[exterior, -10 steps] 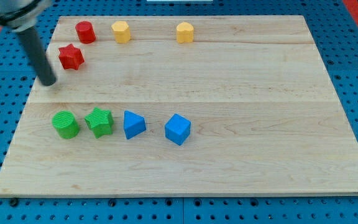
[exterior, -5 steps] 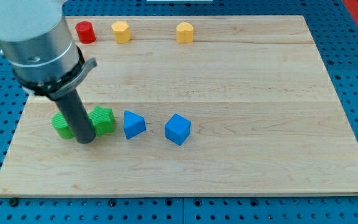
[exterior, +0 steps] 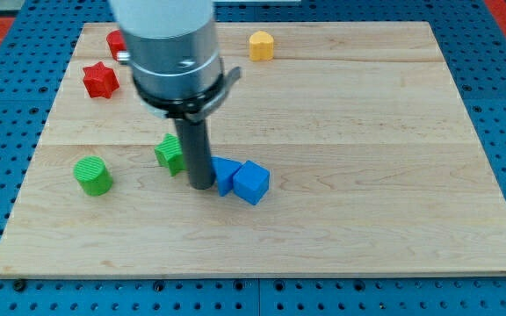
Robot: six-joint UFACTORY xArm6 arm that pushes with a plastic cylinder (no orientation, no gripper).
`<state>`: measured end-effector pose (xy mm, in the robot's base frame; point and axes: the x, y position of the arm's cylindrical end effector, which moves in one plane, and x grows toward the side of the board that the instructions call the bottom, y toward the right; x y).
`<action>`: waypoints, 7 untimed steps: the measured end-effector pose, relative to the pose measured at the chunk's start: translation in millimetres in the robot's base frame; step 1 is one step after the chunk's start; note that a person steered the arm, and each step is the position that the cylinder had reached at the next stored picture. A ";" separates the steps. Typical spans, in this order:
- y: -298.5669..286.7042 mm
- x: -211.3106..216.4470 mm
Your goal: Keep the green star below the red star
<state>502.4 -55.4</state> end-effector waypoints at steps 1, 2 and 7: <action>-46.6 -25.2; -88.9 -52.0; -135.6 -99.1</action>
